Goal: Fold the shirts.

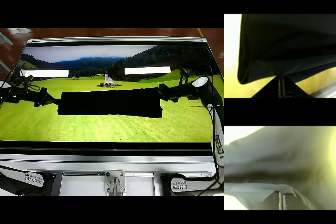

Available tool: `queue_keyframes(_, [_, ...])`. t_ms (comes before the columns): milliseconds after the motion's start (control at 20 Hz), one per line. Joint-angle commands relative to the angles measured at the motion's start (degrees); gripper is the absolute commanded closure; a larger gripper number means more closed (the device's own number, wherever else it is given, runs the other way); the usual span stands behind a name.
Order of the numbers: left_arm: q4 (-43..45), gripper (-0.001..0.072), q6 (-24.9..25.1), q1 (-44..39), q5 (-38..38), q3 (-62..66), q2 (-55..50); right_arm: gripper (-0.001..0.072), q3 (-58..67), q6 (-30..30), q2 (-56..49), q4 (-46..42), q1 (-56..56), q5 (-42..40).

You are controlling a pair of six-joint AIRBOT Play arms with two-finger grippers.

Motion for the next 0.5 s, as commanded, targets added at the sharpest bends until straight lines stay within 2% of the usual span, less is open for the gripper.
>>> queue_keyframes(0, [0.0,0.0671,-4.2,-2.3,1.0,9.5,-7.1,0.0652,8.7,0.8,-9.1,2.5,0.0,-2.3])
queue_keyframes(300, [0.0,0.0671,-6.0,-3.4,1.3,12.7,-13.8,0.0650,10.6,1.1,-16.1,2.4,0.0,-3.3])
queue_keyframes(350, [0.0,0.0641,-7.3,-3.4,1.3,12.7,-14.2,0.0644,10.6,1.1,-16.6,2.4,0.0,-3.0])
queue_keyframes(400, [0.0,0.0486,-7.6,-3.4,1.2,12.7,-14.2,0.0618,10.6,1.0,-16.7,2.4,0.0,-2.5])
queue_keyframes(450, [0.0,0.0313,-7.6,-3.3,0.7,13.2,-14.1,0.0456,10.6,1.0,-16.6,2.6,0.0,-2.0])
